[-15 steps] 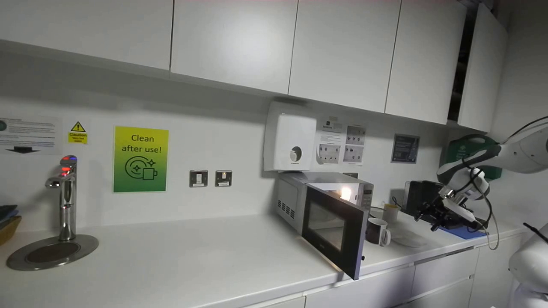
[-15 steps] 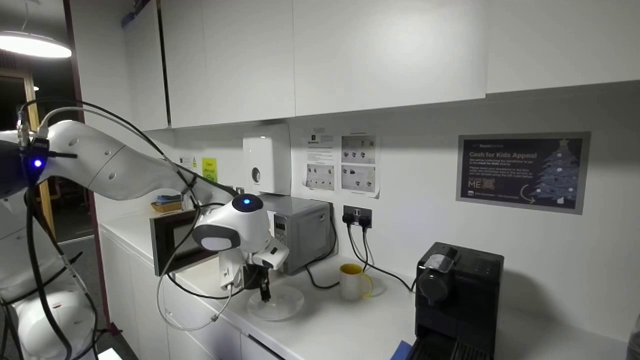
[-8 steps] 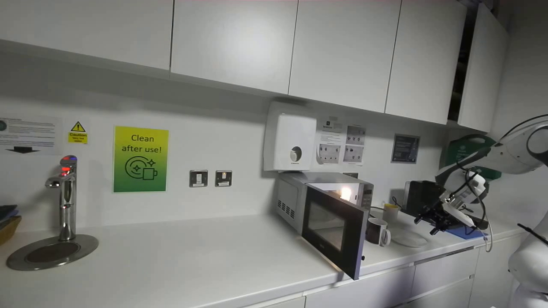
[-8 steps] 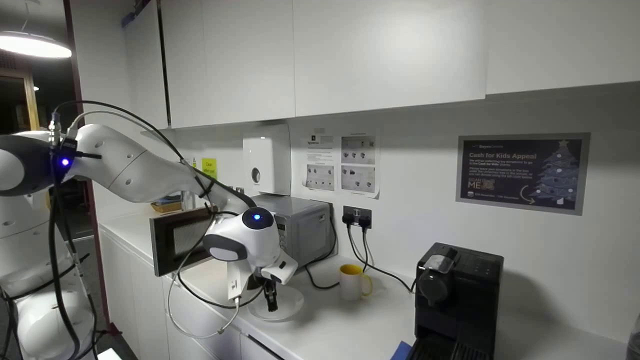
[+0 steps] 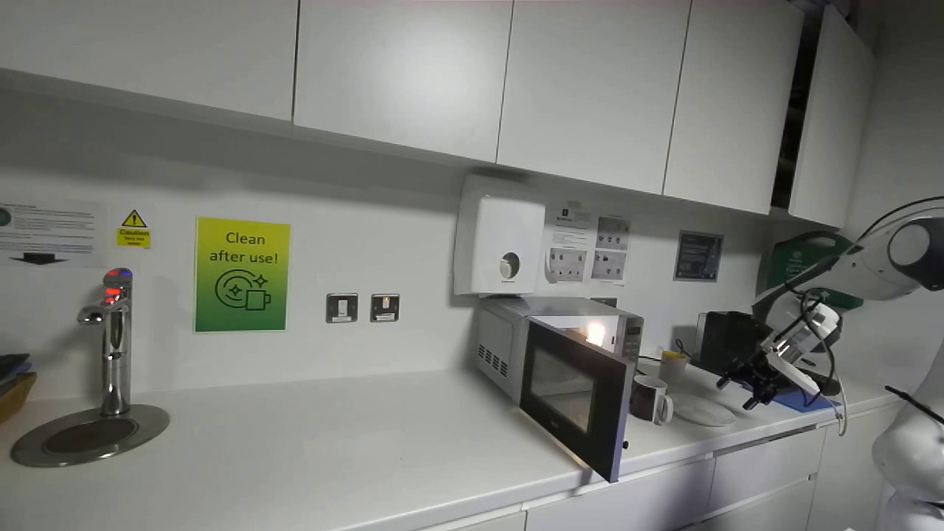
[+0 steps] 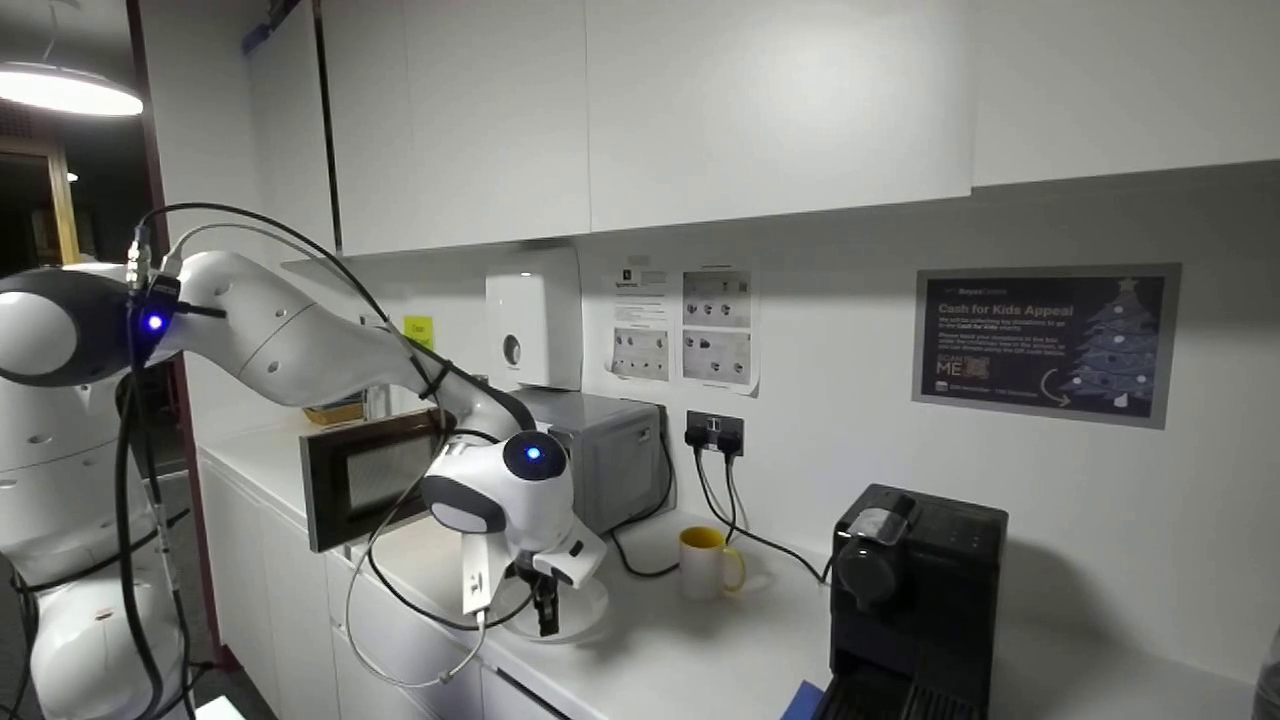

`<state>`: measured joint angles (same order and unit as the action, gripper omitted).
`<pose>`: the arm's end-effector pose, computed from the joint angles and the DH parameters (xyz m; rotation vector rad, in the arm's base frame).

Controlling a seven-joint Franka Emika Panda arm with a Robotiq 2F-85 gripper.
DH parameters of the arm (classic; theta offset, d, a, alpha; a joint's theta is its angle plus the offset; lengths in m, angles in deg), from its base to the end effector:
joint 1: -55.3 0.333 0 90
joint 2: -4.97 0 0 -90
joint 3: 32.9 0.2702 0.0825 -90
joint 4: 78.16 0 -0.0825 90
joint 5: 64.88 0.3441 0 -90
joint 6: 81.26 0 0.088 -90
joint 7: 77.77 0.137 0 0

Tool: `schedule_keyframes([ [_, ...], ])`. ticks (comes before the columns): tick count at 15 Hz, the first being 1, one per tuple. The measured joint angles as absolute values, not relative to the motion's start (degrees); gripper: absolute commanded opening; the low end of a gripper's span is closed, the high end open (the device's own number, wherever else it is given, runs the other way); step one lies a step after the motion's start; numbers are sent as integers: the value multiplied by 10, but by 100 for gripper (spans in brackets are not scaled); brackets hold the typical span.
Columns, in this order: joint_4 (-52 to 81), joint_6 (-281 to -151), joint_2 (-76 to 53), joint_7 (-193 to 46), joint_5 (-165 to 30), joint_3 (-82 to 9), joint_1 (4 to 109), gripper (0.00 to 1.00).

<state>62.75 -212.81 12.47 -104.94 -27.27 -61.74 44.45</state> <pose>0.3601 -0.2587 0.2967 -2.4914 0.8714 -0.3314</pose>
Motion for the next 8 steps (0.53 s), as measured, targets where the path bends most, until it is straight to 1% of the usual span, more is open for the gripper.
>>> schedule_keyframes([
  [4,618,-2085,110,-1104,-236,-617,422,100],
  [8,617,-2080,96,-1147,-230,-616,402,100],
])
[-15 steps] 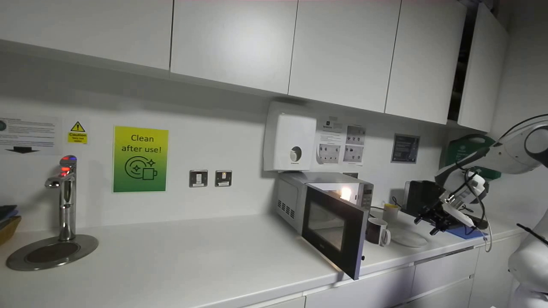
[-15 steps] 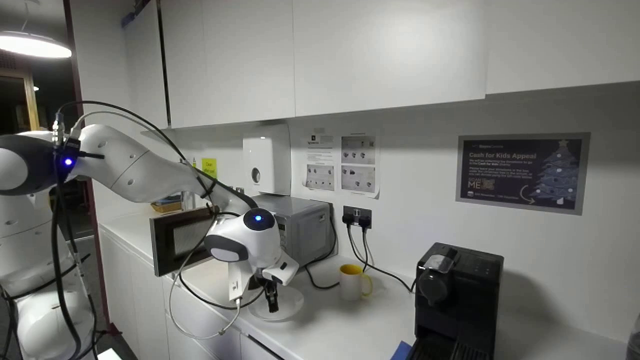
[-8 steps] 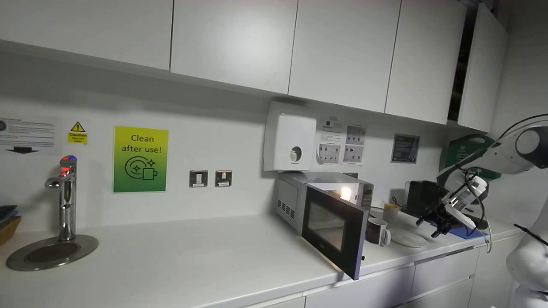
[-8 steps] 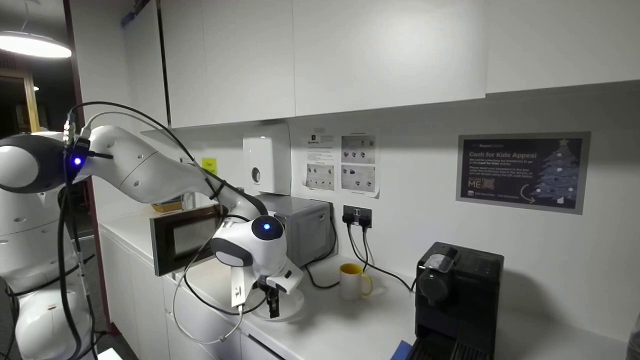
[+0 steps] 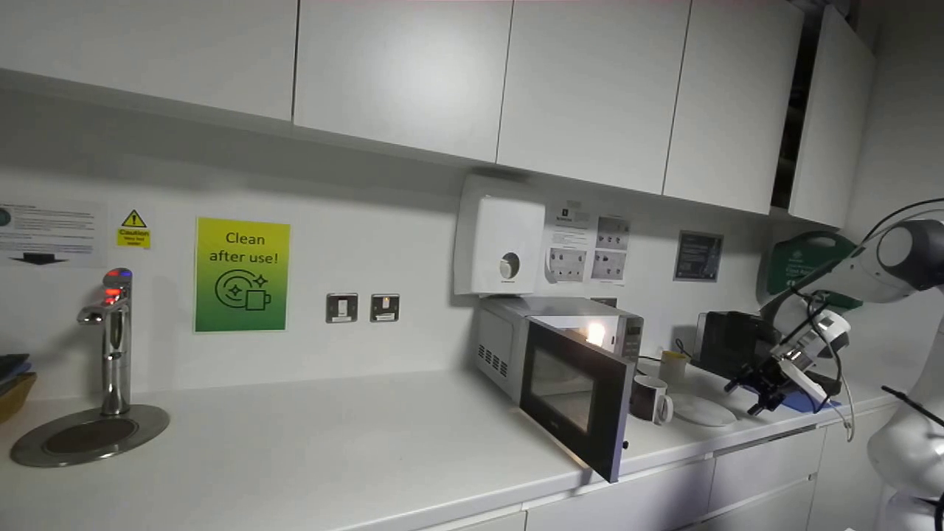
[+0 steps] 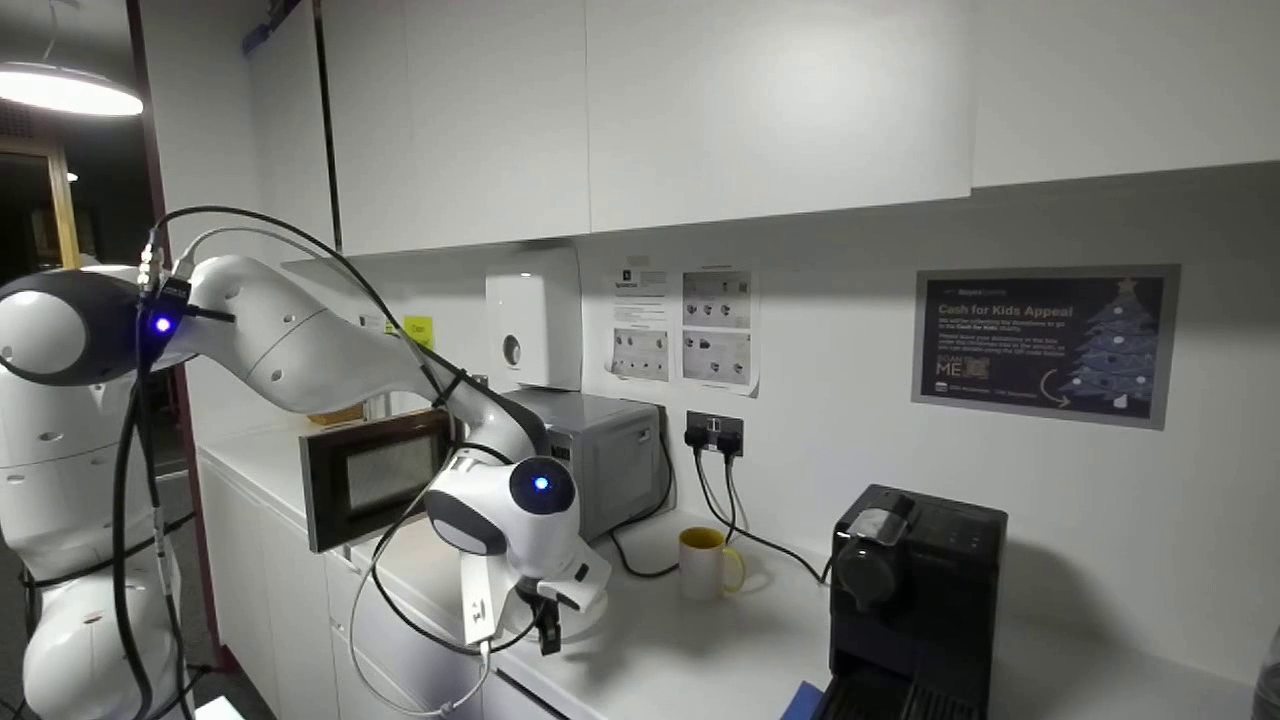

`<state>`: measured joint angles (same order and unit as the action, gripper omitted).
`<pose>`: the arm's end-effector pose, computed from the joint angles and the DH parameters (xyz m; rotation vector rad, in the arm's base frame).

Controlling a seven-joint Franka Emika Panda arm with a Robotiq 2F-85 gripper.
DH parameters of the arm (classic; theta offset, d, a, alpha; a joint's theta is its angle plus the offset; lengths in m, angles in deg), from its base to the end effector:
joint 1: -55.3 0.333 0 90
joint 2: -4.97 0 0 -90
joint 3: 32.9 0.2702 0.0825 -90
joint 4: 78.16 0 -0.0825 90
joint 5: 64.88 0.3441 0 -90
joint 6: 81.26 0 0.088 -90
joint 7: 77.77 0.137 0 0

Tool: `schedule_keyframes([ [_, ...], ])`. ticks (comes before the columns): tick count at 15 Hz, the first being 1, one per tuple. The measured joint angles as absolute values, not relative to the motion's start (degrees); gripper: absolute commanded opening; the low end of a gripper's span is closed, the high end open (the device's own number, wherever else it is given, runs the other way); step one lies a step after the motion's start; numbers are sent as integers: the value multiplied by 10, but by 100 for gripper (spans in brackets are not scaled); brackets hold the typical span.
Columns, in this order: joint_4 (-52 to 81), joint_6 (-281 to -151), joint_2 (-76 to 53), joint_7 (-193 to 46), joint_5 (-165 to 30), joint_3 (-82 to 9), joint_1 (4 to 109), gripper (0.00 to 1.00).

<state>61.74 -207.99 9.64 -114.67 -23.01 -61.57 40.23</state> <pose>0.3445 -0.2732 0.2818 -2.4536 0.7773 -0.3384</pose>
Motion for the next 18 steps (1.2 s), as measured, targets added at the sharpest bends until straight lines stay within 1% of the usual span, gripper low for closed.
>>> schedule_keyframes([
  [18,608,-2081,44,-1237,-119,-590,376,100],
])
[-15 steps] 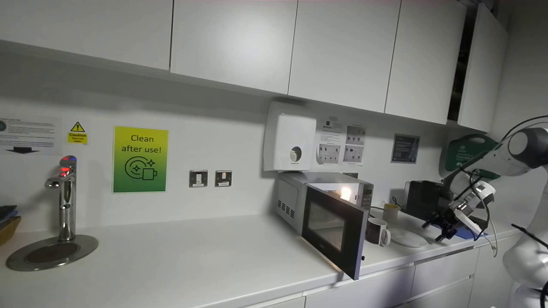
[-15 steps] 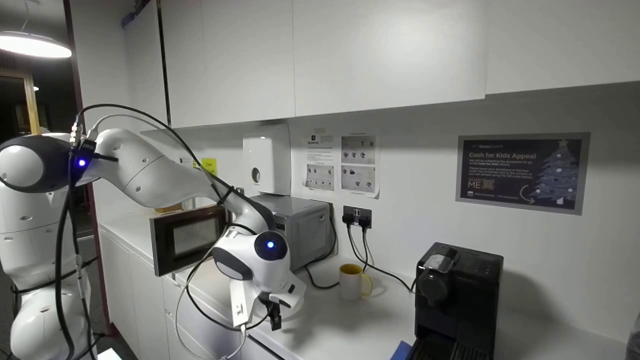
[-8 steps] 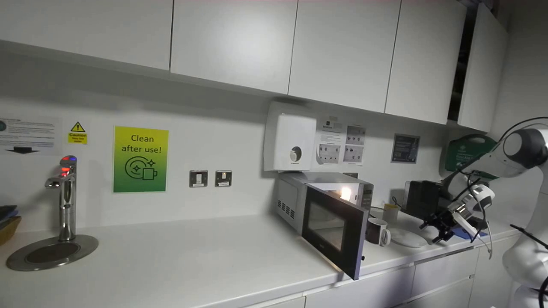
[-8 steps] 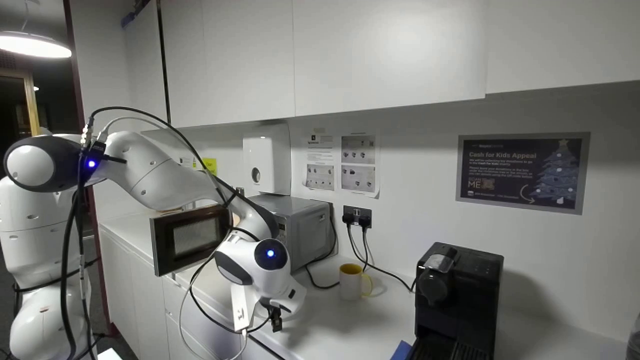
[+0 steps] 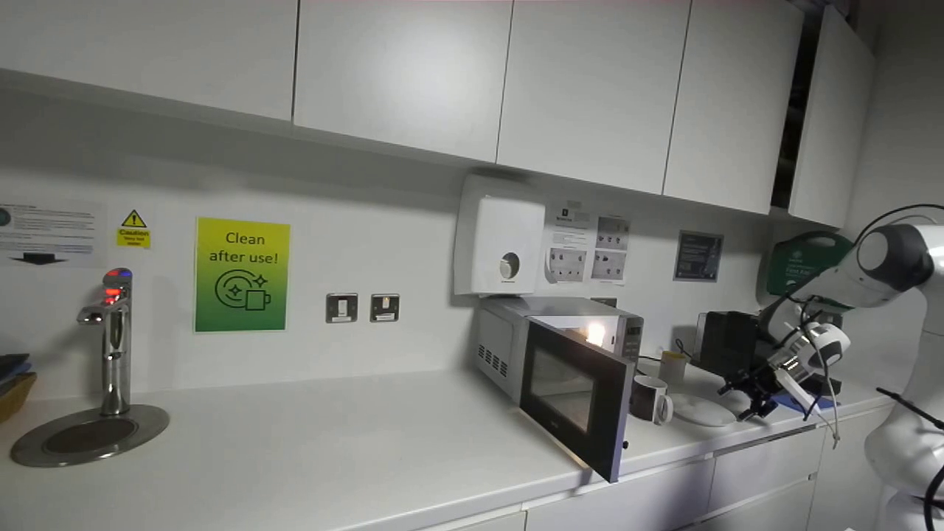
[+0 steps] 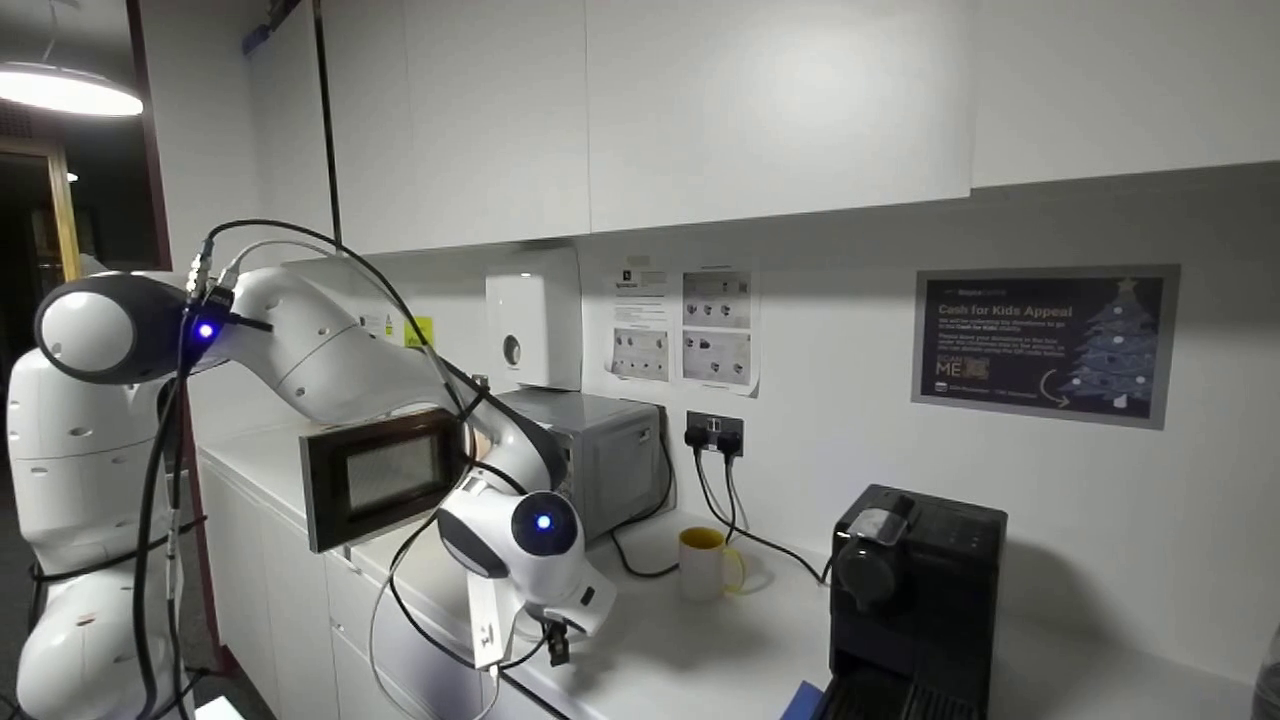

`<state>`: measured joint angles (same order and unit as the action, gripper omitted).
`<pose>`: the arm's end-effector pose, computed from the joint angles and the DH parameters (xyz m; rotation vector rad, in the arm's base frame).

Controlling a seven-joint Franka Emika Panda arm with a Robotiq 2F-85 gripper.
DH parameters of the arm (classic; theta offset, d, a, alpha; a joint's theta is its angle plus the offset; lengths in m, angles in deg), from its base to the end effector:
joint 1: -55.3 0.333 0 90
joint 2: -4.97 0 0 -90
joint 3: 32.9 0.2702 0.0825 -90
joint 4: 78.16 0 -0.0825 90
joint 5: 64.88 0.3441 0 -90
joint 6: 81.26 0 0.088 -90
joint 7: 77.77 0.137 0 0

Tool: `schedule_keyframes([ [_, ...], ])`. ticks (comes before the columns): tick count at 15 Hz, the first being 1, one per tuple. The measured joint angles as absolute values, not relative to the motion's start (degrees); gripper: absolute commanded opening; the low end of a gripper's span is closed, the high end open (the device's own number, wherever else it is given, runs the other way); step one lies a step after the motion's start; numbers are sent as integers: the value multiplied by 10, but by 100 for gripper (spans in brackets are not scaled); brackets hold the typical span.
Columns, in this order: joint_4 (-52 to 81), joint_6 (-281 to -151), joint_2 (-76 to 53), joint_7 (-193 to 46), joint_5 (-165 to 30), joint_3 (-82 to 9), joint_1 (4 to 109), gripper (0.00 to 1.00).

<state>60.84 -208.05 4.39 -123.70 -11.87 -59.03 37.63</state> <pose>0.3518 -0.2747 0.2558 -2.3788 0.7672 -0.4208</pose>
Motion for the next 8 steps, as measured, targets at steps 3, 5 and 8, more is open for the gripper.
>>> schedule_keyframes([
  [3,602,-2080,34,-1240,-110,-584,372,100],
  [5,596,-2079,27,-1240,-103,-580,371,100],
  [8,588,-2073,16,-1241,-94,-574,371,100],
])
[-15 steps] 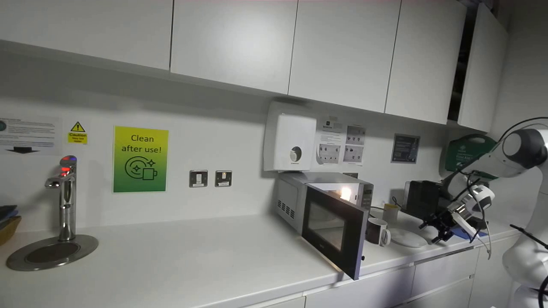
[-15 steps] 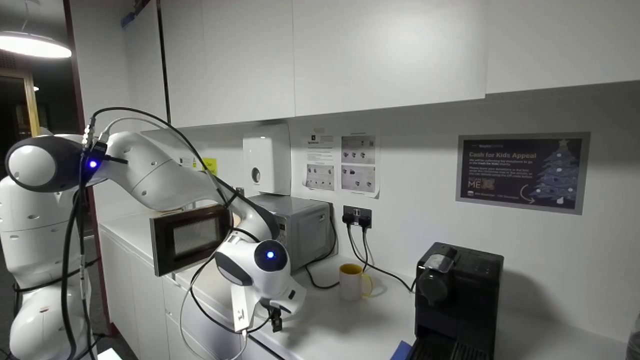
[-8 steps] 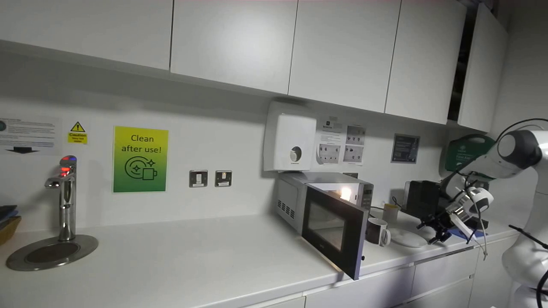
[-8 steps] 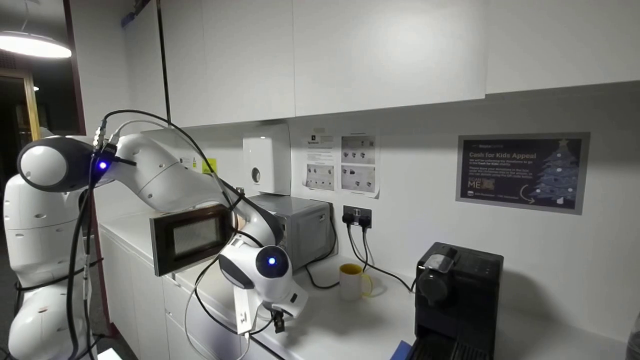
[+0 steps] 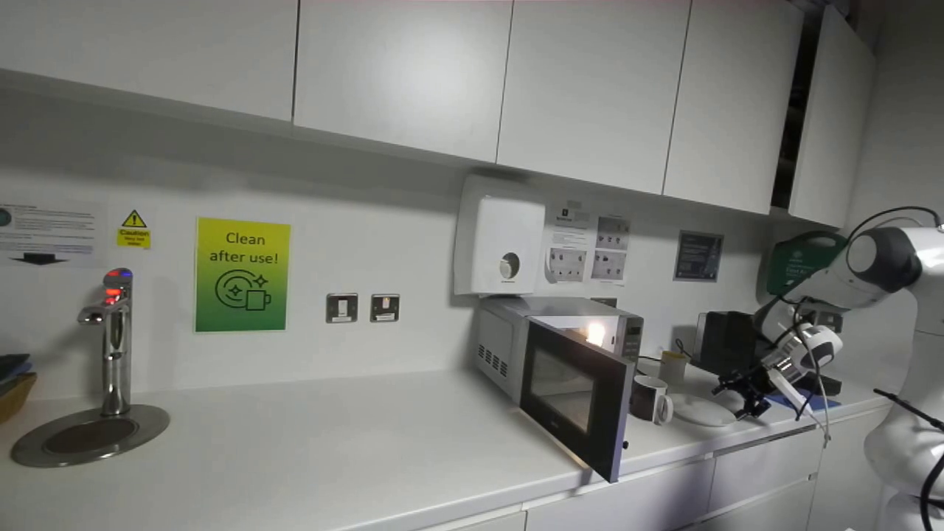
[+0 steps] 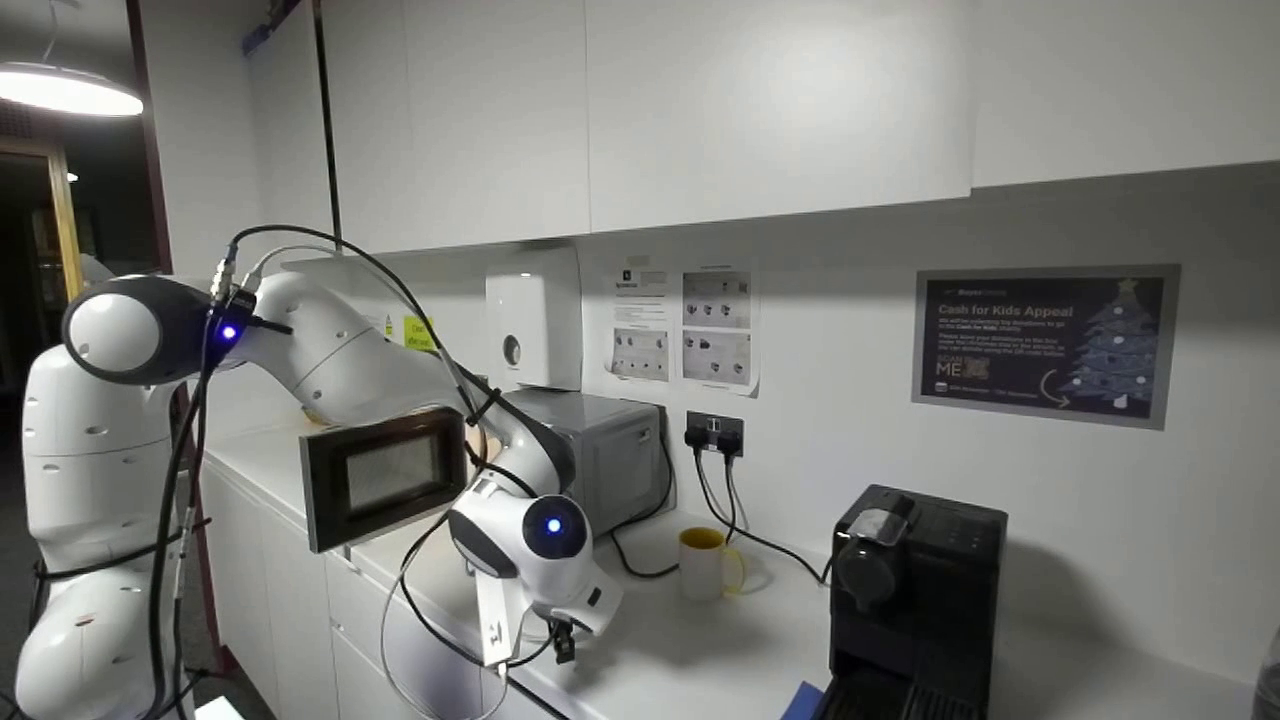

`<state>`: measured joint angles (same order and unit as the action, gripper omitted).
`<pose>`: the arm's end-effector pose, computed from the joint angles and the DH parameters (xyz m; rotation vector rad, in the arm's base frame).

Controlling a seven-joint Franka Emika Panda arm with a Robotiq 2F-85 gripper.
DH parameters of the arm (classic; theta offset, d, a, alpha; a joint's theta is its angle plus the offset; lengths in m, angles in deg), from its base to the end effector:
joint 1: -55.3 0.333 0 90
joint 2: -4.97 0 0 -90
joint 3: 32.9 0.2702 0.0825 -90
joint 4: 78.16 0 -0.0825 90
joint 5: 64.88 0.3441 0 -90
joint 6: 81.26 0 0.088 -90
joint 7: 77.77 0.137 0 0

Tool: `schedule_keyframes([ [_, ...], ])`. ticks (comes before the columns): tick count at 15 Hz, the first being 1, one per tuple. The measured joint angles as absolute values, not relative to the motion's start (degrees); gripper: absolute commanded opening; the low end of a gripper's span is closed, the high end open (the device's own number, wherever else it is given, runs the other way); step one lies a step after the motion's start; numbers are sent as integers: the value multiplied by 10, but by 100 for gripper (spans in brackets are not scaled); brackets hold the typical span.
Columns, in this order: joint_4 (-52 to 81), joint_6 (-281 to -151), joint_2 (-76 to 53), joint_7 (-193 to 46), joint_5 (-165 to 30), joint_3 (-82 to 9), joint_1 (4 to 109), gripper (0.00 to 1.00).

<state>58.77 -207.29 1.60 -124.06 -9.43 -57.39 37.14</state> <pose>0.3650 -0.2725 0.2489 -2.3599 0.7673 -0.4142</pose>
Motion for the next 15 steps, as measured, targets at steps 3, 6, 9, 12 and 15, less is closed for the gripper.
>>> schedule_keyframes([
  [3,580,-2066,8,-1241,-90,-569,371,99],
  [6,575,-2060,4,-1241,-89,-565,370,71],
  [9,568,-2051,-2,-1241,-89,-564,369,54],
  [12,566,-2050,-7,-1242,-89,-562,366,31],
  [15,566,-2050,-12,-1246,-89,-560,364,8],
])
